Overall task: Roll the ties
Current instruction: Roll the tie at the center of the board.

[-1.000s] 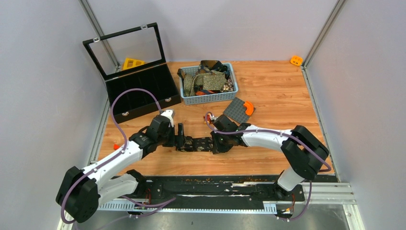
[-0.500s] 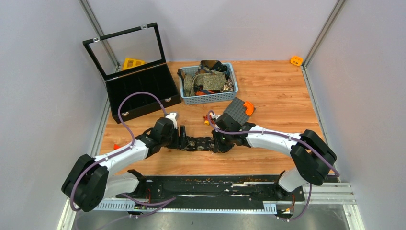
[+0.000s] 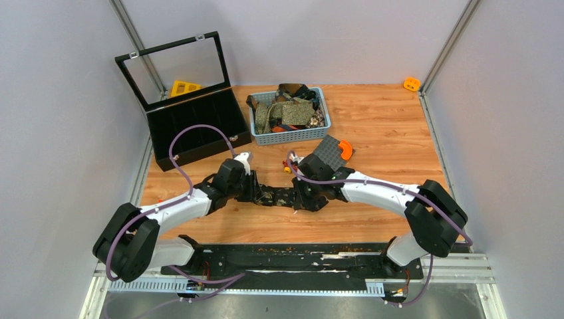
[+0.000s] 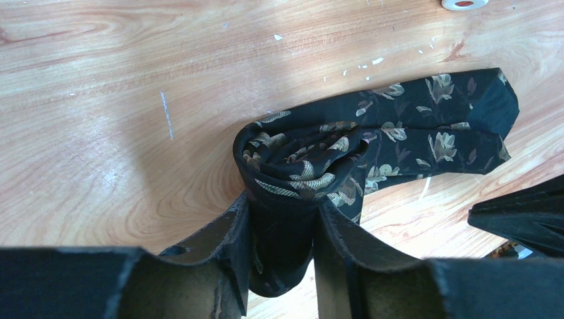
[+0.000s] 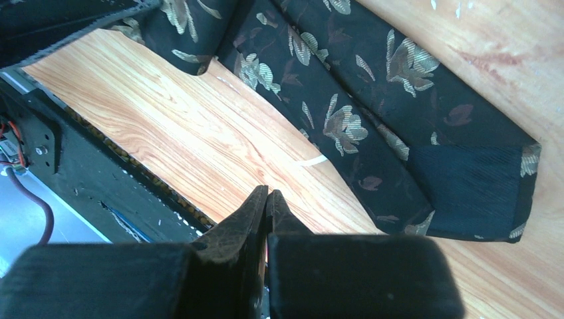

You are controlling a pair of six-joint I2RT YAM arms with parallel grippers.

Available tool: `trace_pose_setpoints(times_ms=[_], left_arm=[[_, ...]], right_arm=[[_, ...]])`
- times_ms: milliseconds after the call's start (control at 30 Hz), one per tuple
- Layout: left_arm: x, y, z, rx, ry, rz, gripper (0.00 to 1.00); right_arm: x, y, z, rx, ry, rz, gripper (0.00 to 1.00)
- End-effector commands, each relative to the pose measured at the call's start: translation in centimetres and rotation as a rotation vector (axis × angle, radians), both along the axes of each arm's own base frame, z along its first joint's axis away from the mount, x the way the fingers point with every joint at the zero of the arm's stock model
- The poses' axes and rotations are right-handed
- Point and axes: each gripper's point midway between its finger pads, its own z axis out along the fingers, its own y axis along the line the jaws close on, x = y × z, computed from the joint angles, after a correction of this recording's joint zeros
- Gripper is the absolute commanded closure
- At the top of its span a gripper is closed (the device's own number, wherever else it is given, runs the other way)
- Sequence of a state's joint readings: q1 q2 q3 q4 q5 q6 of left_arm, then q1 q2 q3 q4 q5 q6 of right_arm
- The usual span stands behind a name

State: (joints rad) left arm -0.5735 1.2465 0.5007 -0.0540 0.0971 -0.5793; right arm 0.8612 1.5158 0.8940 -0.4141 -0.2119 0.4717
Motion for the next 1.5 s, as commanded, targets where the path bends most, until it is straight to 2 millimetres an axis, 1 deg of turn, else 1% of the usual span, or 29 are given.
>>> trace_pose_setpoints(times_ms=[0, 100, 200, 233, 300, 367, 400, 467, 533, 600, 700, 800, 867, 967, 1033, 1233, 1367, 1467], left_arm=[[-0.1, 2.0, -0.5, 0.142, 0.044, 0.006, 0.69], [-0.2, 2.3, 0.0, 0.167, 0.055, -0.006, 0.72], [-0.5, 2.3, 0.2, 0.175, 0.063, -0.023, 0.73], [-0.6, 2.3, 0.3, 0.175, 0.067, -0.028, 0.73], [-0.8, 2.2, 0.4, 0.174, 0.075, -0.043, 0.73], [-1.2, 2.1, 0.4, 0.172, 0.084, -0.057, 0.74], [-1.3, 2.1, 0.5, 0.170, 0.085, -0.062, 0.74], [-1.5, 2.1, 0.5, 0.167, 0.089, -0.072, 0.74], [-1.8, 2.2, 0.5, 0.170, 0.093, -0.077, 0.75], [-1.8, 2.3, 0.9, 0.173, 0.093, -0.074, 0.75], [-1.6, 2.6, 1.6, 0.187, 0.079, -0.053, 0.75], [-1.4, 3.1, 2.3, 0.226, 0.061, -0.038, 0.76], [-1.1, 3.1, 2.6, 0.264, 0.042, -0.033, 0.76], [-1.0, 2.9, 2.9, 0.321, 0.025, -0.038, 0.76], [-0.7, 2.8, 3.0, 0.352, 0.012, -0.038, 0.77], [0.0, 3.2, 2.8, 0.505, -0.006, -0.026, 0.78], [0.4, 2.9, 3.3, 0.592, -0.036, -0.024, 0.79], [0.8, 2.9, 4.0, 0.676, -0.060, -0.014, 0.79]], right_arm=[[2.2, 1.3, 3.0, 0.052, -0.077, -0.001, 0.97], [4.1, 1.9, 3.5, 0.081, -0.089, -0.029, 0.97], [6.6, 2.4, 3.2, 0.087, -0.098, -0.058, 0.97], [7.6, 2.3, 2.8, 0.077, -0.099, -0.076, 0.97], [8.9, 2.3, 1.5, 0.050, -0.082, -0.091, 0.98], [9.5, 2.1, -0.4, 0.005, -0.059, -0.104, 0.98], [9.6, 2.0, -1.1, -0.010, -0.051, -0.108, 0.98], [9.2, 1.7, -2.7, -0.030, -0.026, -0.112, 0.98], [8.6, 1.3, -3.8, -0.045, 0.001, -0.119, 0.98], [8.1, 0.8, -4.5, -0.064, 0.020, -0.129, 0.98], [6.9, -0.2, -4.9, -0.096, 0.045, -0.148, 0.97], [5.0, -1.0, -5.2, -0.114, 0.073, -0.149, 0.97], [3.9, -1.2, -5.0, -0.108, 0.087, -0.141, 0.97], [3.3, -1.1, -4.2, -0.086, 0.085, -0.135, 0.97], [3.5, -1.1, -3.3, -0.073, 0.062, -0.136, 0.97], [4.5, -1.4, -0.3, -0.057, -0.014, -0.144, 0.97], [5.1, -1.6, 1.6, -0.029, -0.054, -0.163, 0.97], [5.3, -2.3, 2.5, -0.019, -0.074, -0.183, 0.97]])
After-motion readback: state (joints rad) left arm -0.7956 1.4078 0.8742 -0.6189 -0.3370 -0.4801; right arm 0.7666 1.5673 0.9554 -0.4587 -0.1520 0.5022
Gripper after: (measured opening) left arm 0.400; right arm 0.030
